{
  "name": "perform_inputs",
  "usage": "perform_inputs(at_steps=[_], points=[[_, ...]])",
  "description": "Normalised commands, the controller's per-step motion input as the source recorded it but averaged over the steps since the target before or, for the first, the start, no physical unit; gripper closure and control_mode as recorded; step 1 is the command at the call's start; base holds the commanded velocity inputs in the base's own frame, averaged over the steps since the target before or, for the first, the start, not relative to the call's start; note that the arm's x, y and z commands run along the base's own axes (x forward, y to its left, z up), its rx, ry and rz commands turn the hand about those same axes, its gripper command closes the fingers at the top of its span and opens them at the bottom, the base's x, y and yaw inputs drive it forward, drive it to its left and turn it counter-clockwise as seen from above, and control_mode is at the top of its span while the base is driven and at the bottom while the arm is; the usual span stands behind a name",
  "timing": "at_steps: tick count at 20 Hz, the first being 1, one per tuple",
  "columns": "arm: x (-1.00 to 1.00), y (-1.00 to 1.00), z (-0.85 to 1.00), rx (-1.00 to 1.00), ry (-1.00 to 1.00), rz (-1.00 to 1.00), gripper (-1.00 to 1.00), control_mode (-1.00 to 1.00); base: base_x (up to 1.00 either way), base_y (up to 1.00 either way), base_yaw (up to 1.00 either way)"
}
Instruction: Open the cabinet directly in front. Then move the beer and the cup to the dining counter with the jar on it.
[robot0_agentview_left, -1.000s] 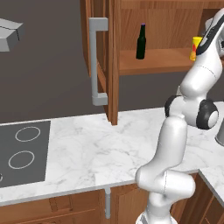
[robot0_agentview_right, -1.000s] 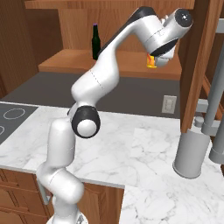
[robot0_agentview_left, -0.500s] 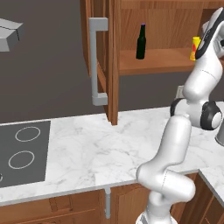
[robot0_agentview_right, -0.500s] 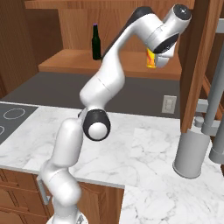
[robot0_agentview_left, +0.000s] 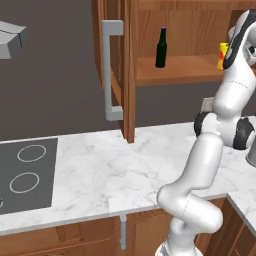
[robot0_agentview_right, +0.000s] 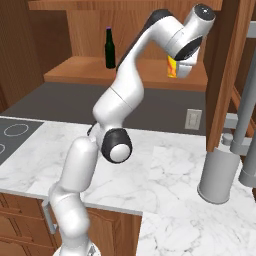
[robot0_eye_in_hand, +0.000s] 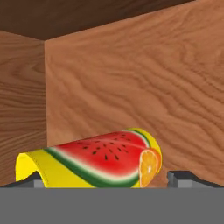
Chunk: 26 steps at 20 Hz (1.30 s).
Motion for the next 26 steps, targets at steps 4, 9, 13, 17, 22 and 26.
perform_inputs(at_steps=[4,9,13,17,22,26], points=[[0.12,0.02,-0.34,-0.06,0.18,0.00,-1.00,-1.00,0.00,0.00,0.00],[0.31,0.23,-0.23,-0.10,0.20,0.00,1.00,-1.00,0.00,0.00,0.00],[0.19,0.02,-0.03,-0.02,0.05,-0.01,1.00,-1.00,0.00,0.00,0.00],[-0.31,-0.29,-0.05,0.02,-0.14,-0.10,1.00,-1.00,0.00,0.00,0.00],[-0.96,-0.74,-0.45,0.14,-0.49,-0.16,1.00,-1.00,0.00,0.00,0.00],[-0.99,-0.50,-0.44,0.21,-0.64,-0.14,1.00,-1.00,0.00,0.00,0.00]])
